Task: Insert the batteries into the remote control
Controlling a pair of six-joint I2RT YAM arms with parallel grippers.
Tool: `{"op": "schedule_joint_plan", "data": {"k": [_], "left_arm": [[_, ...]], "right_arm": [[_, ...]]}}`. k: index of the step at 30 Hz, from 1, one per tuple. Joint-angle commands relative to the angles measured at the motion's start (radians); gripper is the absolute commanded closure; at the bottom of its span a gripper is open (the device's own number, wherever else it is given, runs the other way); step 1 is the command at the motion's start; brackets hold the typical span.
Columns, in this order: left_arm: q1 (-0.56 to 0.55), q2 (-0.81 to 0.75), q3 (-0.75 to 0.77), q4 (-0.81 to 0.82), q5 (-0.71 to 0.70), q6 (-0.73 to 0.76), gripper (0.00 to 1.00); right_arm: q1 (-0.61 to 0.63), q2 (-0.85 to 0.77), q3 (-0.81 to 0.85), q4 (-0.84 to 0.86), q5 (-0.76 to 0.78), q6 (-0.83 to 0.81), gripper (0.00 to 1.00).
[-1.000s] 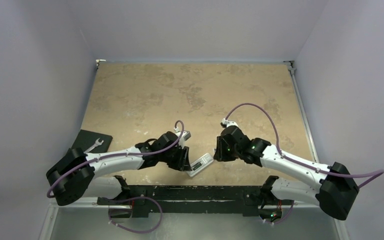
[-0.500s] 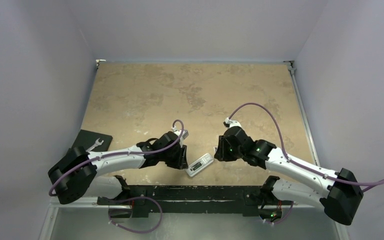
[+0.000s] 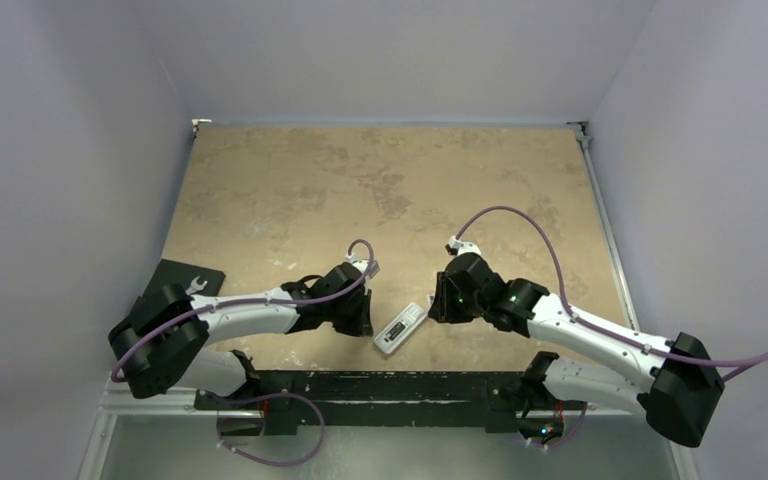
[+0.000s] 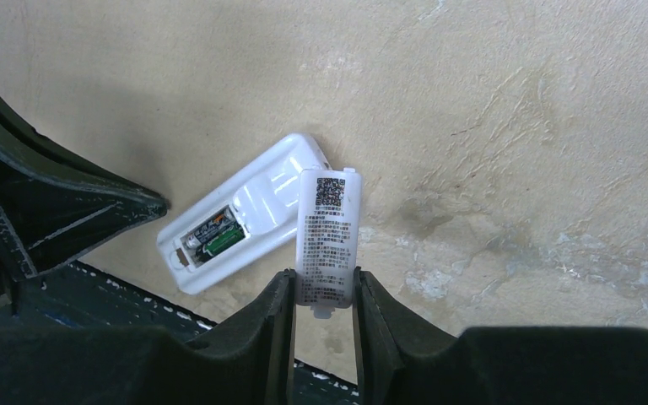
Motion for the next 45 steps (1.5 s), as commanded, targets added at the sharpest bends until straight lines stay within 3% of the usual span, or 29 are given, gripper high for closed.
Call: {"op": "schedule_joint_plan", "data": {"k": [1,23,30,45], "left_arm": [[-0.004,0.030,0.014,0.008,0.007,0.018,1.00],[-0.066,0.054,0.049,0.009,0.084,0.012,1.00],[-0.135,0.105,0.064,0.057,0.084,-0.012,1.00],[-0.168,0.180,0.095,0.163,0.064,-0.088,1.00]], "right_arm": [[0.006,0.007,-0.005,0.023,0.023,0.004,1.00],[0.007,0.038,-0.005,0.037,0.016,-0.016,1.00],[0.008,0.031,-0.009,0.037,0.007,-0.019,1.00],[0.027,0.085,0.037,-0.018,0.009,-0.061,1.00]]}}
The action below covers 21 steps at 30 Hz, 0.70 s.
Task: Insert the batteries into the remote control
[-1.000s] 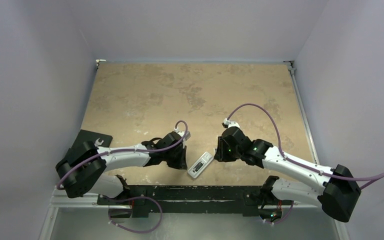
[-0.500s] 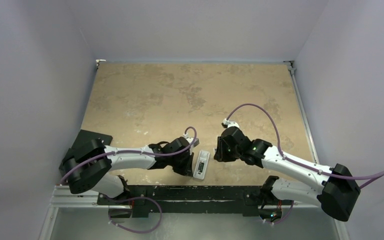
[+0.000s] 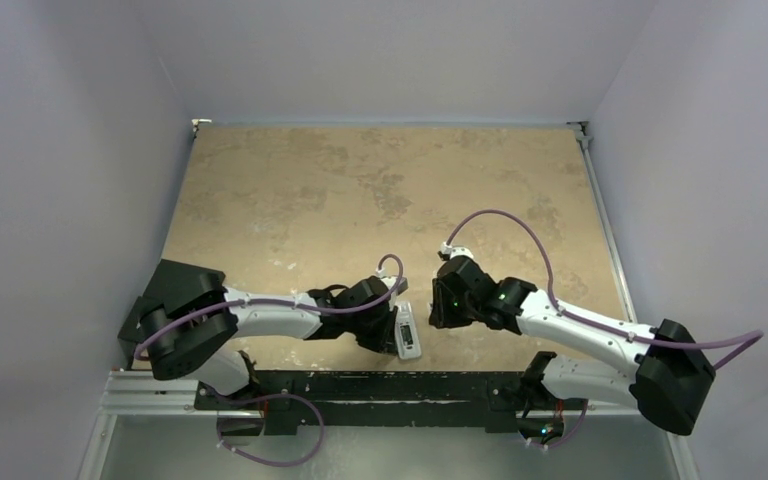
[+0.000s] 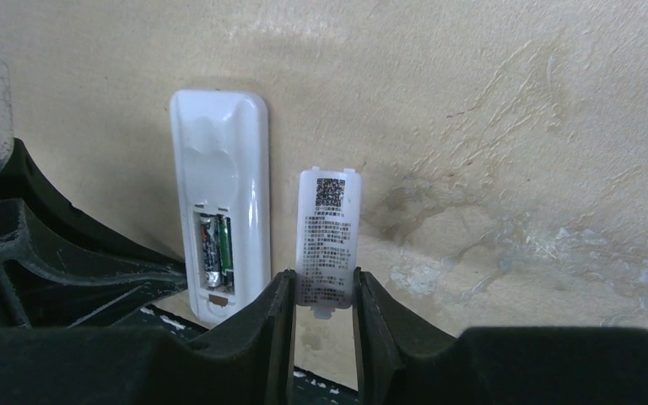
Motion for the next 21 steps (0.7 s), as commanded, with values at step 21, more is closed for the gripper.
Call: {"op": "schedule_joint_plan", "data": {"k": [21], "left_arm": [[-0.018,-0.137,0.096,-0.173,-0.239,0.022,1.00]], "right_arm": [[0.058,0.084,0.140,-0.056,0.048,-0.106,1.00]]}}
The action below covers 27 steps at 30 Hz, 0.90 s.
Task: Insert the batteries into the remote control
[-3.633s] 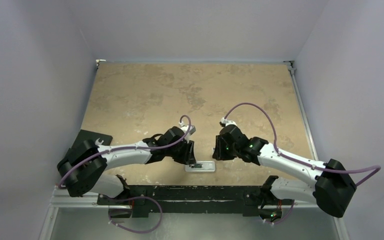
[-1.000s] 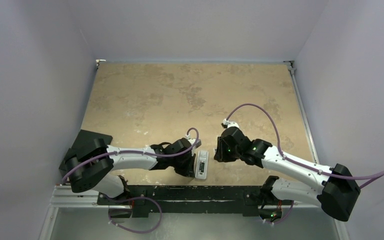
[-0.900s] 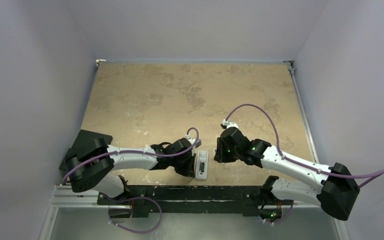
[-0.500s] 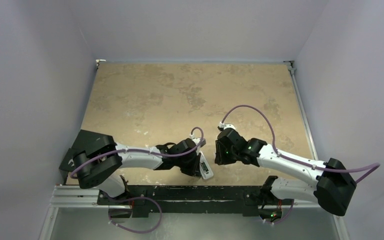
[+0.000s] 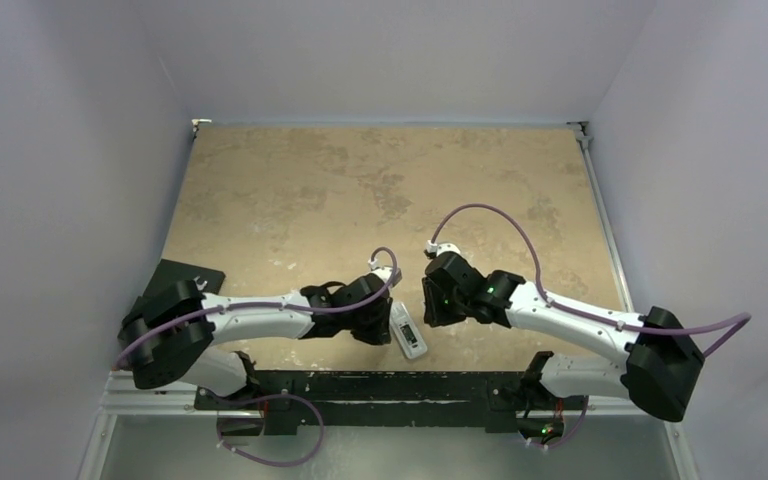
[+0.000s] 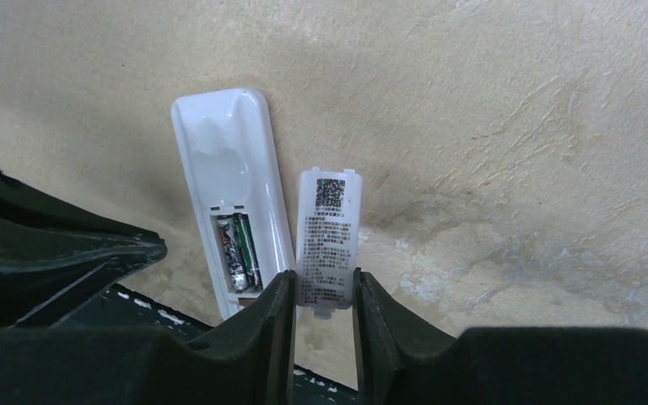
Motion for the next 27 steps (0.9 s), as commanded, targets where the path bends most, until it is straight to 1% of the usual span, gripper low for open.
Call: {"op": "schedule_joint_plan", "data": {"k": [1,4,8,14,15,17,23,27], "left_arm": [[0.001,-0.091,0.056,-0.075,-0.089,0.035,1.00],[0.022,-0.128,0.058,-0.089,-0.070,0.039,1.00],[0.063,-0.170,0.061,-0.105,-0.048,0.053,1.00],[0.160,-0.267,0.075,-0.174,-0.017,0.093,1.00],[0.175,-0.289,0.082,-0.199,-0.026,0.102,0.99],[0.196,-0.331,0.103,-0.247,-0.040,0.121,0.92],[0.203,-0.434,0.157,-0.342,-0.166,0.146,0.69],[0.204,-0.496,0.184,-0.384,-0.252,0.155,0.60]], "right_arm": [[0.028,-0.002,0.062,-0.014,0.038,-0.045,1.00],[0.059,0.003,0.087,-0.018,0.042,-0.050,1.00],[0.094,0.054,0.135,-0.079,0.090,-0.046,1.00],[0.141,0.094,0.169,-0.115,0.106,-0.041,1.00],[0.149,0.099,0.174,-0.120,0.105,-0.042,1.00],[0.165,0.112,0.184,-0.129,0.103,-0.042,1.00],[0.211,0.170,0.211,-0.140,0.093,-0.042,1.00],[0.227,0.193,0.222,-0.147,0.098,-0.026,1.00]]}}
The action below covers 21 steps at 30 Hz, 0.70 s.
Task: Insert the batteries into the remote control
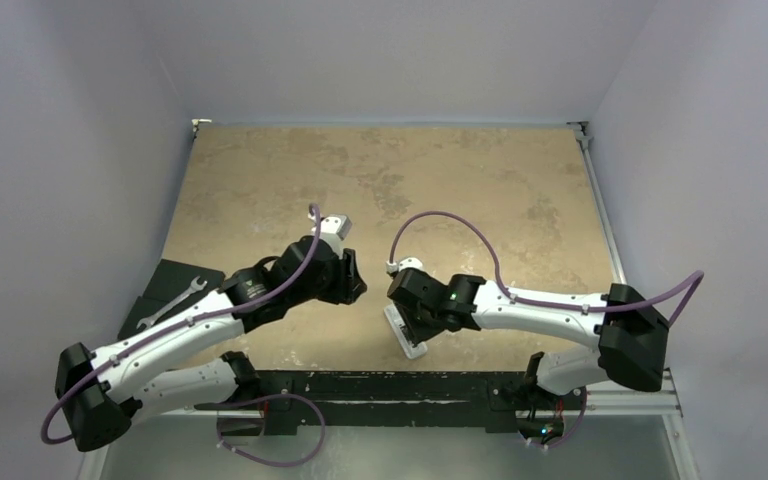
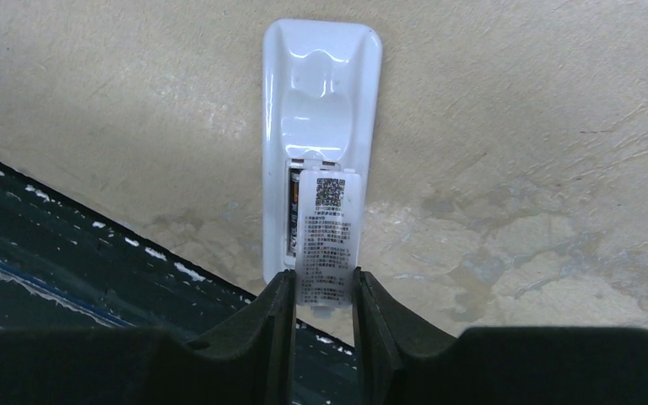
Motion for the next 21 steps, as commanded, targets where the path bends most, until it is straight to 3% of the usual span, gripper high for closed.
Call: {"op": "schedule_joint_plan", "data": {"k": [1,13,16,21], "left_arm": [[0.004,-0.077,0.059,-0.076,-0.129,0.037,0.58],[0.004,-0.166,0.089,-0.133,-0.234,0.082,0.37],[0.005,-0.184,0.086,-0.143,-0.247,0.089,0.28],[0.005,-0.190,0.092,-0.172,-0.273,0.095,0.23]], "right_arm": [[0.019,0.013,0.046,-0.027,0.030,0.015,1.00],[0.037,0.052,0.060,-0.013,0.027,0.053,1.00],[0.040,0.061,0.062,-0.012,0.029,0.057,1.00],[0.041,0.078,0.074,-0.013,0.030,0.061,1.00]]}}
